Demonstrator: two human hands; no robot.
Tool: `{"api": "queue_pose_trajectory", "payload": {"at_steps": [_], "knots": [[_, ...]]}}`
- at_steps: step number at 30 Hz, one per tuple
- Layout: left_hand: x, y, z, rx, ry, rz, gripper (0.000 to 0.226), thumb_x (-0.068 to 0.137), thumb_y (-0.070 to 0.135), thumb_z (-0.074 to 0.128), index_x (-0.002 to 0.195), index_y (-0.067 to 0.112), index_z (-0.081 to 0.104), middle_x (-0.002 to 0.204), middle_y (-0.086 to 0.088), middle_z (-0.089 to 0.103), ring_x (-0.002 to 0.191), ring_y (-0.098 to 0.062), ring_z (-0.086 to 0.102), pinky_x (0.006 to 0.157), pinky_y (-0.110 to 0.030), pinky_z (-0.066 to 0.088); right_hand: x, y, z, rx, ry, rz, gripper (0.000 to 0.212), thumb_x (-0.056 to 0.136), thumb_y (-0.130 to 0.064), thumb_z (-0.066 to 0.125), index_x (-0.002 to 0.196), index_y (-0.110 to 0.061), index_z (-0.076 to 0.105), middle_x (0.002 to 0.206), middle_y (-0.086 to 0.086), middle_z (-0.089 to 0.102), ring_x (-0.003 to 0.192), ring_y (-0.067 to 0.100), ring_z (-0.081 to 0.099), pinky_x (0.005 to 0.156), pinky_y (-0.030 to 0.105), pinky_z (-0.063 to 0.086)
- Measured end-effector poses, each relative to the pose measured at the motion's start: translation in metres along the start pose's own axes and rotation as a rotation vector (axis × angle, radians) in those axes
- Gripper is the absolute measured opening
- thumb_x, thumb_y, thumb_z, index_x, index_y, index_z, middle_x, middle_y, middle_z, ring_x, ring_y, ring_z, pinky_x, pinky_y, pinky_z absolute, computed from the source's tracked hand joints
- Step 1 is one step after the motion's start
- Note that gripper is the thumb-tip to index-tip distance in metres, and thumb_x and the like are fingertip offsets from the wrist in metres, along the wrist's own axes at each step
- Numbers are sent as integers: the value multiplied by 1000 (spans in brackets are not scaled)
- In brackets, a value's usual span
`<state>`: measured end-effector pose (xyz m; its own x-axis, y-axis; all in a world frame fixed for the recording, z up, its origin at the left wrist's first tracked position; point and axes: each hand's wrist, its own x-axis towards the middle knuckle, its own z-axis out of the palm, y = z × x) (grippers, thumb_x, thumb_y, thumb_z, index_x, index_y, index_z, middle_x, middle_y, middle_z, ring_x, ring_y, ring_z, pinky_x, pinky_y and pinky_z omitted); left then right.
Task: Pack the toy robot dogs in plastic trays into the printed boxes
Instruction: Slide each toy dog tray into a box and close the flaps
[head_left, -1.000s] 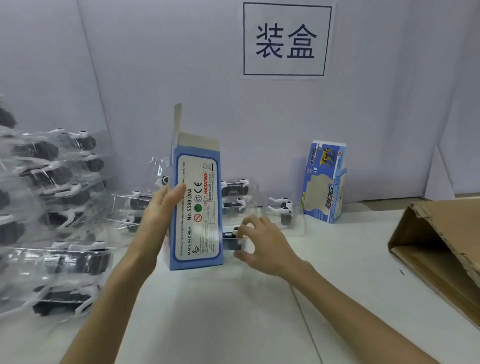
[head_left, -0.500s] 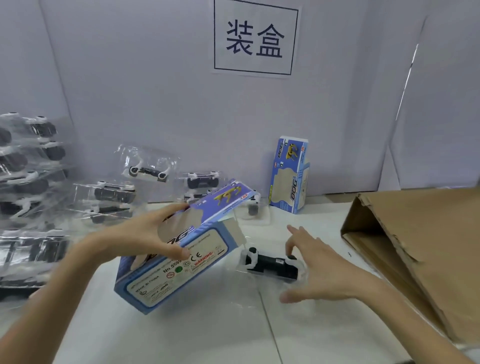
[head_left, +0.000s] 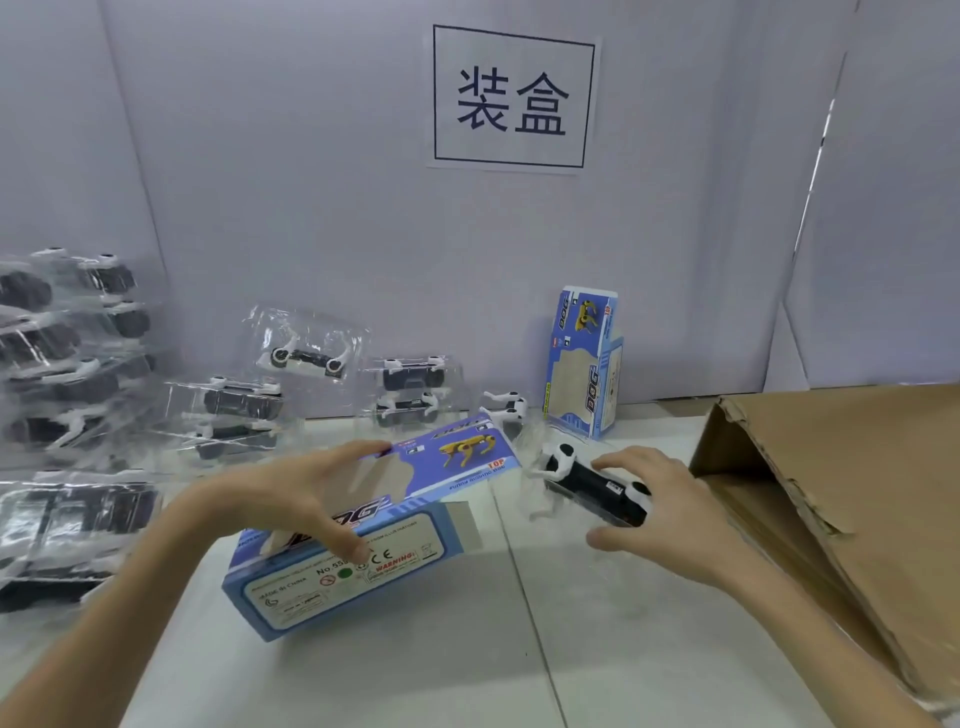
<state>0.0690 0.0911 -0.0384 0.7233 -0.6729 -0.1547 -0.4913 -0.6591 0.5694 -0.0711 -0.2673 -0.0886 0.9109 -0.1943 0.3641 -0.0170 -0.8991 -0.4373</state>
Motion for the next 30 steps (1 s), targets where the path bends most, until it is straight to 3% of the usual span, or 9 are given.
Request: {"api": "queue_pose_trajectory", "payload": {"at_steps": [5,9,12,16,19,22,25,27,30], "knots": [[5,6,7,-109,-17,81,112,44,55,92,135,67,29,133,20,54,101,-1,67,81,-21,56,-22,-22,-20,78,-49,-172,74,48,-68,71,119,-59,52,128,-42,34,124,-10,33,100,22,28],[5,9,9,-166,-73,184,113,48,47,95,142,61,33,136,25,54,115,-8,64,89,-28,57,-32,-29,-25,180,-157,-211,76,49,-63,74,120,-68,49,141,-37,32,134,-9,30,110,24,32],[1,11,9,-149,-93,246,109,48,46,94,139,64,36,136,31,52,122,-9,60,95,-32,54,-36,-32,-26,177,-245,-239,74,52,-63,72,119,-74,43,139,-45,27,133,-16,25,111,22,30],[1,20,14,44,-123,258,104,45,60,88,132,74,33,137,42,42,122,10,48,103,-23,43,-37,-36,-13,71,-347,-338,72,62,-64,71,130,-61,48,139,-46,26,130,-15,23,109,22,28],[4,23,19,60,-137,244,103,45,61,87,129,78,30,135,47,37,121,14,45,103,-18,40,-38,-36,-5,122,-361,-379,70,67,-67,72,130,-69,43,144,-49,18,132,-19,19,105,17,24],[4,20,22,-31,-129,284,98,48,56,87,130,74,36,138,40,42,125,10,46,104,-20,42,-32,-28,-8,450,-327,-354,50,78,-51,74,127,-53,61,149,-30,37,139,-5,34,109,20,35],[8,10,28,-306,-159,354,89,56,41,90,134,57,49,142,26,49,132,-12,53,102,-36,51,-23,-16,-11,931,-103,-289,36,80,-6,62,112,-18,74,138,1,61,134,21,51,115,48,36],[13,7,34,-465,-168,392,90,59,36,92,138,47,50,148,17,49,135,-20,51,101,-43,53,-17,-12,-16,1251,50,-216,40,70,0,57,109,1,64,133,10,63,133,28,53,107,43,47],[26,14,44,-633,-188,425,99,60,39,93,146,38,44,155,5,44,135,-32,52,100,-58,50,-2,-16,-30,1383,193,-127,44,70,0,61,114,-3,59,127,12,64,129,27,56,98,33,54]]}}
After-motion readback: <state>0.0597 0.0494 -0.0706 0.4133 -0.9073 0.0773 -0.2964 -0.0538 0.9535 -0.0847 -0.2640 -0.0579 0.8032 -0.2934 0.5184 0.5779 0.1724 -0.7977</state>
